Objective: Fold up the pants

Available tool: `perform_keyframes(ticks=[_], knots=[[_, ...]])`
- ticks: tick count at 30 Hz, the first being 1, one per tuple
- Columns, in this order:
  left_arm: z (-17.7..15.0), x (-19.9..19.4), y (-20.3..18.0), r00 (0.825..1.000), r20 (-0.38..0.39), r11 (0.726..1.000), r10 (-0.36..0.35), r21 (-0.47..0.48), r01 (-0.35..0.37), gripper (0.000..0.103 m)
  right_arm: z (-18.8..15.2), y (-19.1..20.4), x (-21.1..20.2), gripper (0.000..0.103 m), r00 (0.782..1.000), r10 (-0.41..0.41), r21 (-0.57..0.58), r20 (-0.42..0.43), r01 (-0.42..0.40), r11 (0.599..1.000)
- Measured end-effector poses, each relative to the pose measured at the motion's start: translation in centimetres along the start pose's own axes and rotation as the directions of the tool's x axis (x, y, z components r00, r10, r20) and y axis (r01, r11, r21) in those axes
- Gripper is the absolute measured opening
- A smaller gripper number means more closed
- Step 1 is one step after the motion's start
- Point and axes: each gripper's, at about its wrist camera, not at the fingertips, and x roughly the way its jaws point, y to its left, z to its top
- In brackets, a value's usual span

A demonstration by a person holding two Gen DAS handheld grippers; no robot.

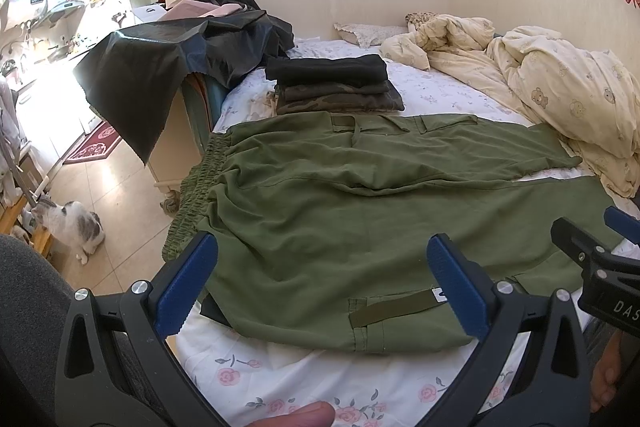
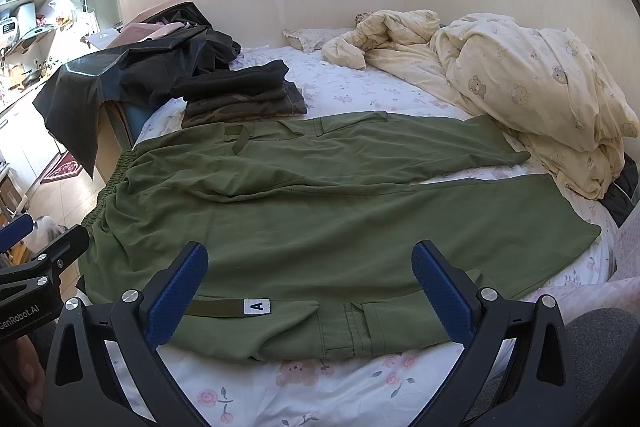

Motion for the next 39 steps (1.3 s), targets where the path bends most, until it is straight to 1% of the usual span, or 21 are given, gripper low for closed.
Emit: perform_keyframes(ticks=[9,11,19,21,39], knots=[[-0.2,0.0,0.0,1.000,-0.006,1.000,-0.001,-0.003,0.001,0.103,0.3,0.1,-0.1,0.103,1.000,0.002,0.001,-0.004,-0.002,1.000],[-0.3,-0.1,0.3,1.000,-0.005,1.000,-0.002,-0.003,0.002,0.103,-0.1,-0.4,0.0,0.103,1.000,0.002,0.000,-0.007,-0.002,1.000],[-0.6,-0.4,0.3,1.000,-0.002,1.000,0.001,-0.004,-0.001,0.103,-0.2,-0.2,0.2,0.103,1.000,0.003,-0.002,-0.007,-0.003,1.000],[-1.0,0.1,0.2,1.000,-0.004,1.000,0.002,-0.006,-0.002,0.103,-0.2,-0.2,0.2,0.103,1.000,0.003,0.000,-0.007,-0.003,1.000],[-0.9,0.1,0.3,1.000,-0.002,1.000,0.004,-0.007,-0.004,0.103,-0.4,0.0,0.5,0.103,1.000,0.007,0.000,-0.015,-0.007,1.000]])
